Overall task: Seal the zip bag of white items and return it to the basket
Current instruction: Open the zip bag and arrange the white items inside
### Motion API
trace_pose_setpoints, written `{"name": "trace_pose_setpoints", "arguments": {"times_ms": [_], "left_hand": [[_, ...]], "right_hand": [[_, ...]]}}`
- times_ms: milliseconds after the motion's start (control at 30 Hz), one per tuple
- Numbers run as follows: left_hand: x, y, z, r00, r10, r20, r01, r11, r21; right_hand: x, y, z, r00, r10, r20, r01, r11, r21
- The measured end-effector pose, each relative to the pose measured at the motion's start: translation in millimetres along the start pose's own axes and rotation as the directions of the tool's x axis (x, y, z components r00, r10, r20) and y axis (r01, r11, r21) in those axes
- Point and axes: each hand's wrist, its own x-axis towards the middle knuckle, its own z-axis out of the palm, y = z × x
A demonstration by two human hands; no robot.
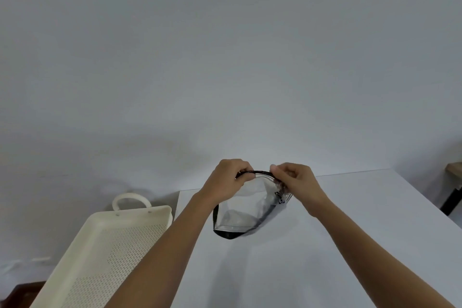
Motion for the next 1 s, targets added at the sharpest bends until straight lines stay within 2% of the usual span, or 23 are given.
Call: {"name": "trace_pose_setpoints", "arguments": {"times_ms": [33,100,167,200,333,467,567,633,733,800,900,1000], "left_hand": [[0.0,-0.9,-0.8,1.0,-0.005,-0.009,0.005,1.0,-0.007],[0.4,-2.2,-1.1,1.0,-0.011,-0.019,0.011,1.0,-0.019],[1.6,-2.9,0.8,1.0,-0.002,-0.028,0.002,1.0,-0.017],[2.2,-3.0,2.2,0.999,0.001,-0.032,-0.002,1.0,-0.017],[2.3,-4.5,5.4,0.999,-0.001,-0.042,0.001,1.0,-0.015],[1.8,-5.2,5.7,0.997,-0.026,-0.067,0.024,0.999,-0.042],[0.0,-6.9,5.9,0.995,-0.06,-0.083,0.055,0.997,-0.06],[0.0,-7.2,5.9,0.994,-0.071,-0.078,0.066,0.996,-0.065],[0.9,-3.5,3.5,1.0,-0.009,-0.018,0.009,1.0,-0.011],[2.7,-2.2,3.6,0.999,0.042,0.013,-0.042,0.999,0.023],[3.7,2.4,3.7,0.996,0.047,-0.073,-0.048,0.999,-0.014],[4.9,2.0,2.0,0.987,0.003,-0.161,-0.013,0.998,-0.064]], "right_hand": [[-1.2,0.8,-6.4,0.99,0.086,0.111,-0.096,0.991,0.088],[-4.5,4.1,-15.8,0.918,0.205,0.338,-0.265,0.954,0.142],[-7.5,9.9,-19.2,0.864,0.233,0.446,-0.319,0.939,0.128],[-8.3,12.7,-19.0,0.861,0.218,0.46,-0.311,0.941,0.136],[-9.9,16.7,-14.8,0.93,0.127,0.346,-0.191,0.969,0.157],[-7.8,14.3,-12.2,0.994,0.037,0.103,-0.028,0.995,-0.091],[-4.1,15.8,-6.4,0.997,-0.048,-0.063,0.029,0.963,-0.268],[-2.5,16.0,-1.5,0.988,-0.089,-0.125,0.04,0.936,-0.349],[-0.7,13.3,4.1,0.988,-0.112,-0.108,0.065,0.929,-0.365],[-0.7,8.7,5.8,0.994,-0.092,-0.057,0.072,0.953,-0.294],[-2.0,3.3,1.2,0.998,-0.016,0.062,0.02,0.997,-0.08],[-7.7,4.3,-8.9,0.95,0.1,0.296,-0.155,0.973,0.168]]}}
